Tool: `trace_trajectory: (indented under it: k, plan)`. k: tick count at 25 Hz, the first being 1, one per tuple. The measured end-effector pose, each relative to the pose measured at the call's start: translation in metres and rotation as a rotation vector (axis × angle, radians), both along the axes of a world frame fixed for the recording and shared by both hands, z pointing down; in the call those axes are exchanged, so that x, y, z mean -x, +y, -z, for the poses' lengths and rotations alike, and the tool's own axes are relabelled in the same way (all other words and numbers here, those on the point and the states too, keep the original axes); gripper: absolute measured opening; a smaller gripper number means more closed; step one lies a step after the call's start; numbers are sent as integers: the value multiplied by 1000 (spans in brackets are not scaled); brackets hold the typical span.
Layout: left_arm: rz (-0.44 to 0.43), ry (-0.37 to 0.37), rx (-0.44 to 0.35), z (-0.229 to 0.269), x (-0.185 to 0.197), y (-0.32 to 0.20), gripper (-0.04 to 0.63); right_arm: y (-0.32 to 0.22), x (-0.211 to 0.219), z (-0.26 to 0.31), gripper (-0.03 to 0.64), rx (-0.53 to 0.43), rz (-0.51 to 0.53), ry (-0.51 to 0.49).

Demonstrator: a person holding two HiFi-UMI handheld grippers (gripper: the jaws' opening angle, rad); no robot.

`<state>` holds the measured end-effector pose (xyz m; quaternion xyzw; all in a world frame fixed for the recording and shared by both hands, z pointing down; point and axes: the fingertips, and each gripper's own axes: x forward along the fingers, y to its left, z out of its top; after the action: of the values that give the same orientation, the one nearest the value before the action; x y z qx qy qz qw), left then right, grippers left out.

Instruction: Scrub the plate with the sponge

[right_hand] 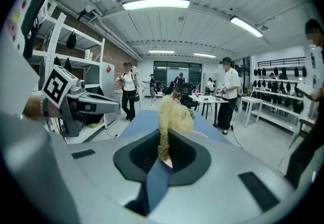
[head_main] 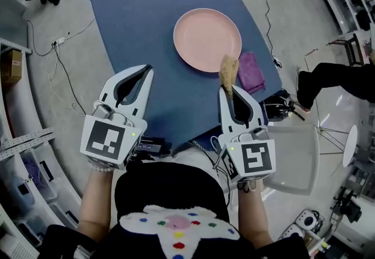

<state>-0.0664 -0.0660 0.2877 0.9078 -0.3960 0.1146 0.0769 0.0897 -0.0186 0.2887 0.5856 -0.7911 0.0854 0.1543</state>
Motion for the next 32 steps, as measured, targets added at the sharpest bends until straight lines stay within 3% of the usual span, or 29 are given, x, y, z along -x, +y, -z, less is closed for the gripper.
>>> trace_trajectory:
  k: [32]
  plan:
    - [13,21,20,1,5,2,11,8,2,-12,38,34,-3,-4]
